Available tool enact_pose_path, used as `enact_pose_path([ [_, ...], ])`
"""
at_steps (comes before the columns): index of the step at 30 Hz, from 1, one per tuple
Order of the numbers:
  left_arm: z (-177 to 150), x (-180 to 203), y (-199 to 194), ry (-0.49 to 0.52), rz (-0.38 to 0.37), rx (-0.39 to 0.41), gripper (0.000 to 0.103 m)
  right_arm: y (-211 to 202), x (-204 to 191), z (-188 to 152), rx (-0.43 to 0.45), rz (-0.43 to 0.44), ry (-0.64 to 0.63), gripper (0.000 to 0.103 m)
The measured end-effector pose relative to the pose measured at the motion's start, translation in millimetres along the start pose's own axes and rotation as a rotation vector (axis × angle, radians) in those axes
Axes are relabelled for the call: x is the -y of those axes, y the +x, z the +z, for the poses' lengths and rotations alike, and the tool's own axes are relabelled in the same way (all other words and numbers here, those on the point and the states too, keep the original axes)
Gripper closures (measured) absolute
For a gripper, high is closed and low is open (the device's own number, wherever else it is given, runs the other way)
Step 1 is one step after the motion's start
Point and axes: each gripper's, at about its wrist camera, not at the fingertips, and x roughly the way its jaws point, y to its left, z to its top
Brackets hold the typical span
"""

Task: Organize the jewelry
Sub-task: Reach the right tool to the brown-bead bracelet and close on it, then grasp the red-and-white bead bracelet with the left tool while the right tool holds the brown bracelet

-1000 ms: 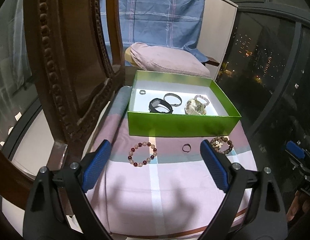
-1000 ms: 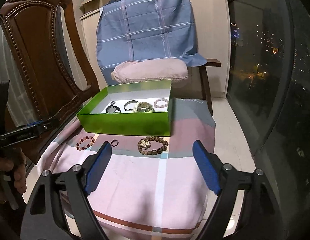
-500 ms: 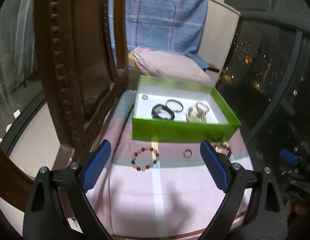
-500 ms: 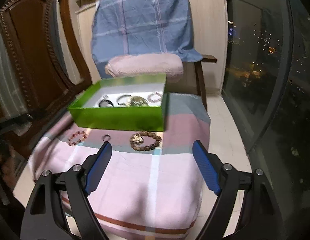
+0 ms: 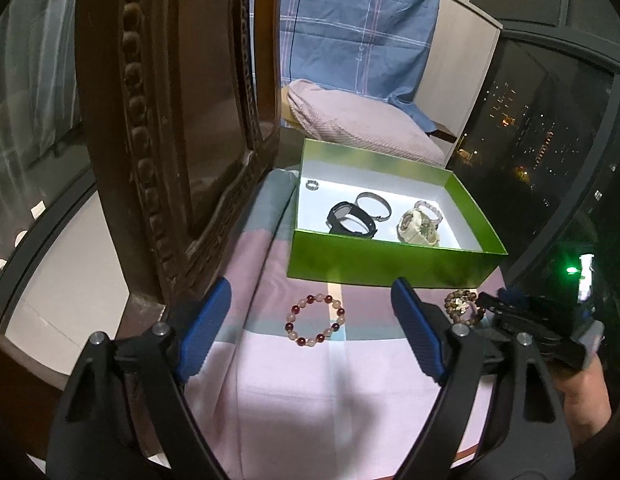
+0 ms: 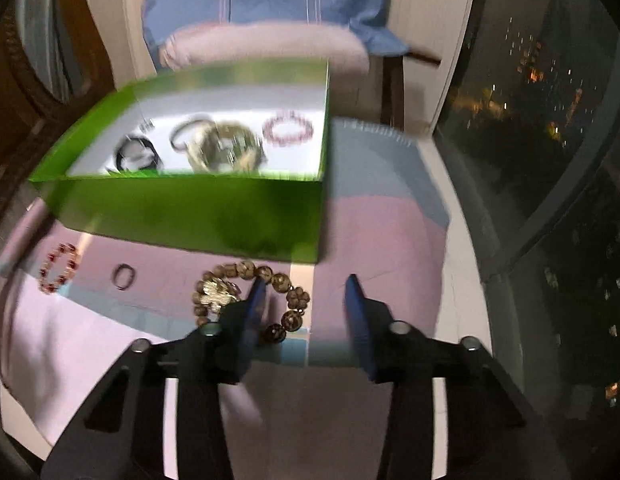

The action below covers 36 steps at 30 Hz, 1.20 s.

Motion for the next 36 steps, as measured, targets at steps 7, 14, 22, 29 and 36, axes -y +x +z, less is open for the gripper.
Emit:
enact_pose_path([
  [7, -6.5, 2.4, 18.2, 0.055, 0.011, -0.062, 0.027, -3.1, 1.0, -1.3, -0.008, 0.040, 0.019, 0.091],
  [14, -20.9, 23.8, 38.6, 0.170, 0.020, -0.105, 0.027, -83.5, 6.5, 5.1, 0.206, 0.205, 0.040, 0.091],
  [22, -34.4, 42.2, 70.6, 0.269, 0.047, -0.146, 0.033, -132.6, 22.3, -8.1, 0.280, 0.255, 0.045, 0.091],
  [29, -39.8, 47.8, 101.2, 0.284, 0.057, -0.214, 0.043, -134.1, 21.7, -16.3, 0.276, 0.263, 0.028, 0.091],
  [36, -39.3, 41.8, 115.5, 0.212, 0.034, -0.258, 0.054, -133.7, 17.5, -16.9, 0.272, 0.273, 0.014, 0.091],
])
